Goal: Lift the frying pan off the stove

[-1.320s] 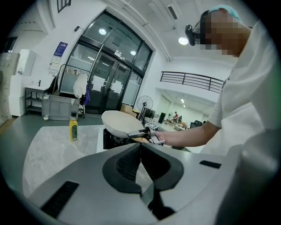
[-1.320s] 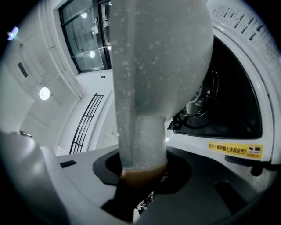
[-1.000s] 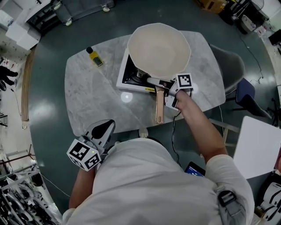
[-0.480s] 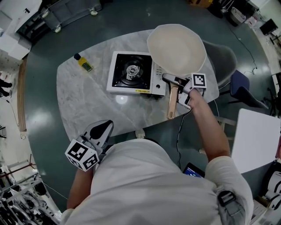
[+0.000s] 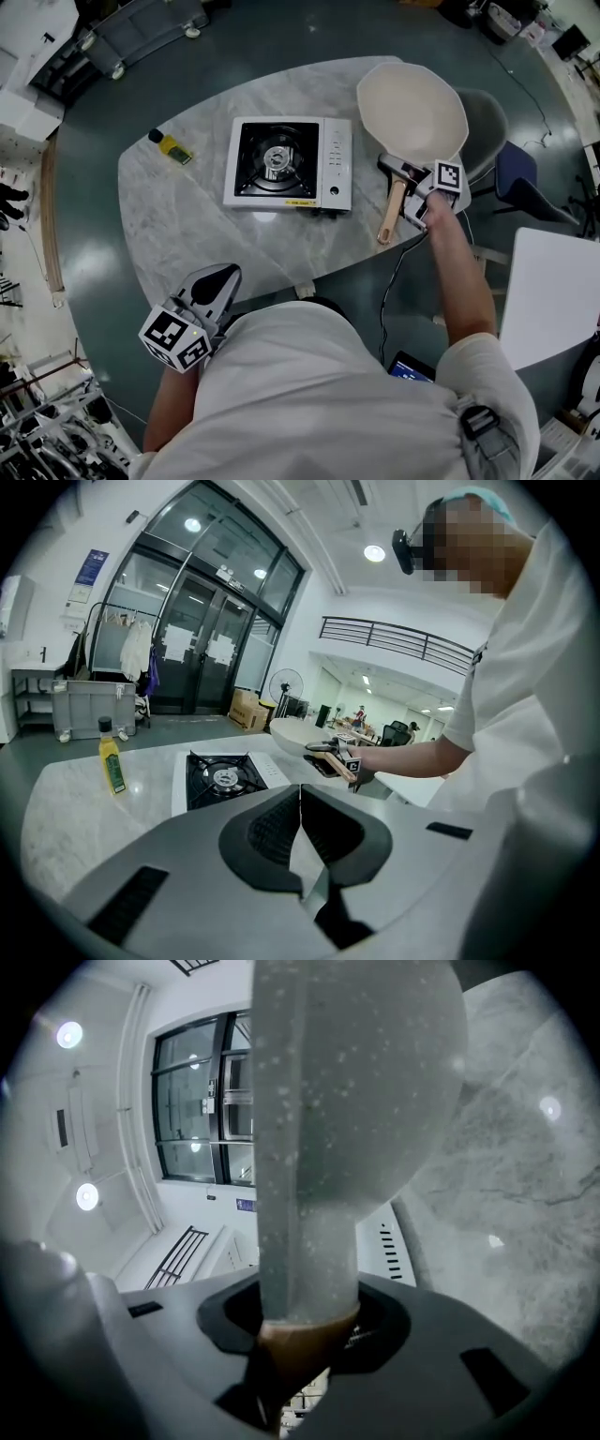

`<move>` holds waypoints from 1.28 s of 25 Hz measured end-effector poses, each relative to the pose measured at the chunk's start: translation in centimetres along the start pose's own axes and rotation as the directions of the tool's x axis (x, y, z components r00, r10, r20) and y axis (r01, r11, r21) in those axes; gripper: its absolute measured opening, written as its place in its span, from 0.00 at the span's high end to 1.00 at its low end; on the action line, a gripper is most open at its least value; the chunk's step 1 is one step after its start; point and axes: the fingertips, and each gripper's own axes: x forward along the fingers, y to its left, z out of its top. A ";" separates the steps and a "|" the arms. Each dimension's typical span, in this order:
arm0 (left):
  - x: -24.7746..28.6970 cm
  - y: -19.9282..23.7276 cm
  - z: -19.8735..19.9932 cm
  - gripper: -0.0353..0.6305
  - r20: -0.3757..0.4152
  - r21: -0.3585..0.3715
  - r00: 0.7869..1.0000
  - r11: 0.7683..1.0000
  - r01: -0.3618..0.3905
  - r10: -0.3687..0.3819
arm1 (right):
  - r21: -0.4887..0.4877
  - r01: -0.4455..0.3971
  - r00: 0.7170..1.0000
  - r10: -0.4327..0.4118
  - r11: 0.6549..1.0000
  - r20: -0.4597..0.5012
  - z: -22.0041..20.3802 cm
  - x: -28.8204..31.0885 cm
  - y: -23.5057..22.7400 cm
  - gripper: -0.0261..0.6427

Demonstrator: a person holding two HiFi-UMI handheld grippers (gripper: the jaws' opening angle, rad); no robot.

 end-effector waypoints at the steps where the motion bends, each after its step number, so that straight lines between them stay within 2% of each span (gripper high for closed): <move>1: 0.0 0.1 0.0 0.92 -0.010 0.001 1.000 1.000 -0.003 0.003 | 0.004 0.002 1.000 -0.002 1.000 0.015 0.6 -0.3 -0.6 0.73; 14: 1.7 1.2 -0.5 0.92 -0.105 0.010 0.994 1.000 0.002 -0.001 | 0.041 -0.008 0.988 0.002 0.999 0.155 5.7 -1.7 -7.5 0.72; 32: 2.4 1.9 0.1 0.92 -0.117 0.015 0.993 1.000 0.002 0.000 | 0.060 -0.017 0.975 0.003 0.998 0.220 7.2 -1.4 -10.3 0.72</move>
